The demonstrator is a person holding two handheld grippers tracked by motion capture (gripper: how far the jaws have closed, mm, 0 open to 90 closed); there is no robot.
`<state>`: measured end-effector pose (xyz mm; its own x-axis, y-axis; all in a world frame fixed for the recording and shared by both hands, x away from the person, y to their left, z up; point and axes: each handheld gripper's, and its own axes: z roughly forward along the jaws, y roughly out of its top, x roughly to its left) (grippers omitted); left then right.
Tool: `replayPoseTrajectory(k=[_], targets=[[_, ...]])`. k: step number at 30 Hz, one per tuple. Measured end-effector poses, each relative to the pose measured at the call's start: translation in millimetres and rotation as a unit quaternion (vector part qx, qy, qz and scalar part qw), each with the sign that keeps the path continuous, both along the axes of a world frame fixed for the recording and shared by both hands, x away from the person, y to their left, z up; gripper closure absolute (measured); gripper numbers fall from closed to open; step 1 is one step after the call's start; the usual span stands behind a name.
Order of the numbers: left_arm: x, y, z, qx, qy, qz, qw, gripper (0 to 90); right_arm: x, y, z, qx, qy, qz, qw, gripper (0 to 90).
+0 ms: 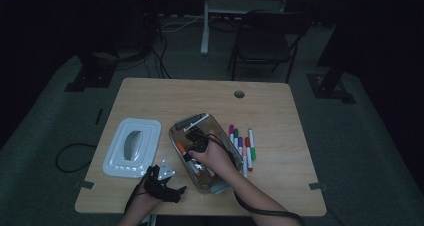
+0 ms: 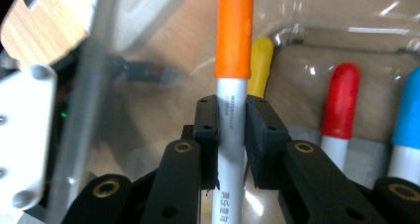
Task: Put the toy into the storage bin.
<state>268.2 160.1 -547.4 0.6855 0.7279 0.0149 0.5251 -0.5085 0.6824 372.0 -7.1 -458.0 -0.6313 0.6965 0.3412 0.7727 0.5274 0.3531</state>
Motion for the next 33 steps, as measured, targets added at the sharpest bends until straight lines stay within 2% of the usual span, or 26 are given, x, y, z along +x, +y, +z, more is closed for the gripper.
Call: replayPoseTrajectory(k=[8,10,14,16,20,24,29,33], targets=[[0.0,0.0,0.0,0.000,0.000,0.000,1.0000,0.6,0.9,6.7,-18.6,-0.035,0.036,0.023,0.9985,74.2],[0.0,0.0,0.0,0.000,0.000,0.000,1.0000,0.7,1.6,6.6,-19.3,-0.040,0.033,0.023,0.9984,70.8],[0.0,0.1,0.1,0.000,0.001,0.000,1.0000,0.6,2.5,0.7,-14.9,-0.022,0.029,0.021,0.9991,70.2],[0.0,0.0,0.1,0.000,0.000,0.000,1.0000,0.6,2.4,-0.9,-13.5,-0.021,0.028,0.020,0.9992,69.8],[0.0,0.1,0.0,0.000,0.000,-0.001,1.0000,0.6,1.2,-13.7,2.7,0.005,0.004,0.016,0.9999,67.0],[0.0,0.2,0.1,0.000,0.001,-0.001,1.0000,0.6,-1.6,-30.6,26.0,0.034,-0.018,0.011,0.9992,64.9],[0.0,0.2,0.1,0.000,0.001,-0.001,1.0000,0.6,-6.1,-65.1,52.6,0.074,-0.045,-0.007,0.9963,63.2],[0.0,0.2,0.1,0.000,0.001,-0.001,1.0000,0.7,-6.2,-94.1,65.9,0.095,-0.064,-0.032,0.9929,61.4]])
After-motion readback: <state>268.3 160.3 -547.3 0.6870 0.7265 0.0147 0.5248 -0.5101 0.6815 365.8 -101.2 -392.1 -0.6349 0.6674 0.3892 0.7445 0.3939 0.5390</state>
